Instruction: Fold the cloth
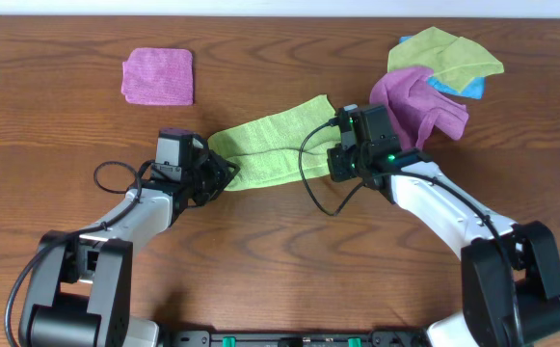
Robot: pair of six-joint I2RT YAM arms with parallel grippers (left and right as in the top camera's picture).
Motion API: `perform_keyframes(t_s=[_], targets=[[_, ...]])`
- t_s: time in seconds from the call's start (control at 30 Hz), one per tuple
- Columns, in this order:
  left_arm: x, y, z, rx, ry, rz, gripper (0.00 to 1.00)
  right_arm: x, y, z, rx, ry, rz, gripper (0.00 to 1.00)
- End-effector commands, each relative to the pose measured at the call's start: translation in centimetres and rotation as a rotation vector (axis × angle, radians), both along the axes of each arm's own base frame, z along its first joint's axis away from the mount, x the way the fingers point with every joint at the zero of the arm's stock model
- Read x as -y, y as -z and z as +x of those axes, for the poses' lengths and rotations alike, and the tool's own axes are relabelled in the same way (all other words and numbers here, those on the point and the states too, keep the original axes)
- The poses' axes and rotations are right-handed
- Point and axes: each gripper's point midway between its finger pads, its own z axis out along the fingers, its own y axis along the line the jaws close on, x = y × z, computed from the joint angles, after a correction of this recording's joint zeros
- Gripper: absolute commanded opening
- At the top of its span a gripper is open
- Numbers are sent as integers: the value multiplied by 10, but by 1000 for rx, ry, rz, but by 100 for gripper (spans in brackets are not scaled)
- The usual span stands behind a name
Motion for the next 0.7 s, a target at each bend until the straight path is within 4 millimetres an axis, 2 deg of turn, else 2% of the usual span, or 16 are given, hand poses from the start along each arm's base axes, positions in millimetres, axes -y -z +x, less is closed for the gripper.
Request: perform_keyframes(t_s=[0.0,0.23,0.4,0.67], targets=[[3,6,1,-6,2,-11,22,-5,-7,5,25,-19,-1,2],[4,3,4,9,-1,-18,21,-5,-7,5,25,-19,-1,1],[4,6,0,-14,1,-13,25,-5,-7,5,25,-19,-1,1],[3,9,-2,-26,1,-6,25,-5,-7,5,25,-19,-1,1]])
